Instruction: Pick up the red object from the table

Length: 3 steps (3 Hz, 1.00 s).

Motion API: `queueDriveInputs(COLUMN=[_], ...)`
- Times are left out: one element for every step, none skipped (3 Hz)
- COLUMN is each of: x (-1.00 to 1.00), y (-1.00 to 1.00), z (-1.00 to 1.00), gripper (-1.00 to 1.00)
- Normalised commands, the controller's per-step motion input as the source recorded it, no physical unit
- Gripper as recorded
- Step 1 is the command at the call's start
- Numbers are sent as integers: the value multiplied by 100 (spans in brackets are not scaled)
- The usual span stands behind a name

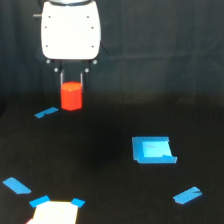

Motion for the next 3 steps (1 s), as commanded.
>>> queueDriveInputs(x=[-23,1,23], y=[-87,-72,45], z=[100,82,96], gripper=[-91,-94,-77])
